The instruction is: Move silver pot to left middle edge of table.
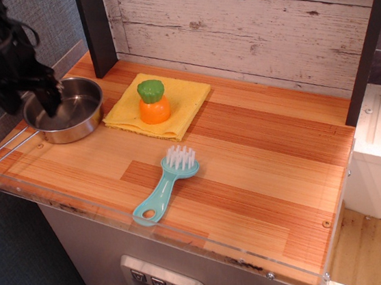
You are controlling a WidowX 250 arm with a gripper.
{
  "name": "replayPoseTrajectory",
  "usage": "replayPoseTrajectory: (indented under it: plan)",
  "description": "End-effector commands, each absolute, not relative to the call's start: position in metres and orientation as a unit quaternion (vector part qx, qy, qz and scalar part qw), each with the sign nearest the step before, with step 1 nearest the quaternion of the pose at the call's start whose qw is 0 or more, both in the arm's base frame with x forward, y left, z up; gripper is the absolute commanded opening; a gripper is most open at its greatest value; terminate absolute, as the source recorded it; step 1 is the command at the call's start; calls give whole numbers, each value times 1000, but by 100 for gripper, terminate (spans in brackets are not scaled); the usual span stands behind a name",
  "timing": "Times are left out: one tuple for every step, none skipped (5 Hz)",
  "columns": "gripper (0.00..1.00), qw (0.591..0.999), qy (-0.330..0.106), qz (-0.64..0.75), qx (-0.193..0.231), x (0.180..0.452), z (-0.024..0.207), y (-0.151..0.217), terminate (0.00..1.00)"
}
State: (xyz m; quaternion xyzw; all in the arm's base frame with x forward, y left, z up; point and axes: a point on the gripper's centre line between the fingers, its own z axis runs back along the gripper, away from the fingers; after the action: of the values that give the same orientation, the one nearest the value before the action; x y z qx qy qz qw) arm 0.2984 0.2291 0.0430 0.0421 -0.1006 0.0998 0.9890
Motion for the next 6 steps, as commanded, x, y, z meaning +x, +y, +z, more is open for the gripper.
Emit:
replayPoseTrajectory:
  plan:
    - [100, 992, -118, 28, 43, 296, 112, 173, 0]
    - [100, 993, -120, -18, -9, 301, 113, 128, 0]
    - [100, 991, -115, -60, -24, 307, 107, 83, 0]
    - [100, 991, -111, -74, -21, 301, 103, 61, 0]
    - [100, 992, -105, -76, -3, 295, 100, 54, 0]
    - [100, 992, -112, -55, -3, 287, 105, 51, 0]
